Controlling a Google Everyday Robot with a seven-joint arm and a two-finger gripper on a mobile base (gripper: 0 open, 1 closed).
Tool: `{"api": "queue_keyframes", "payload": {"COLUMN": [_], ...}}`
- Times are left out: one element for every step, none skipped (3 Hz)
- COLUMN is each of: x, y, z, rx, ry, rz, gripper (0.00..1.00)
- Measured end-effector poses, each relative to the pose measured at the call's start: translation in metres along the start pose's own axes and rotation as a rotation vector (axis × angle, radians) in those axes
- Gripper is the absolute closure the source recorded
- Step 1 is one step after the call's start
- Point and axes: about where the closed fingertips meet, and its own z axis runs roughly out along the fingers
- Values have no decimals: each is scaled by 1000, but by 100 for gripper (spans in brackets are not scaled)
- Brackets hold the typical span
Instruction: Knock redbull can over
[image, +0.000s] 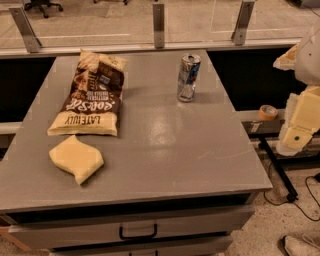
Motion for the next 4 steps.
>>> {"api": "queue_keyframes", "payload": {"x": [0, -13, -41, -77], "y": [0, -9, -39, -73], "z": [0, 9, 40, 72], "rx": [0, -15, -62, -82], "ry": [0, -68, -271, -540], "rz": [0, -11, -24, -40], "gripper": [0, 0, 0, 0]}}
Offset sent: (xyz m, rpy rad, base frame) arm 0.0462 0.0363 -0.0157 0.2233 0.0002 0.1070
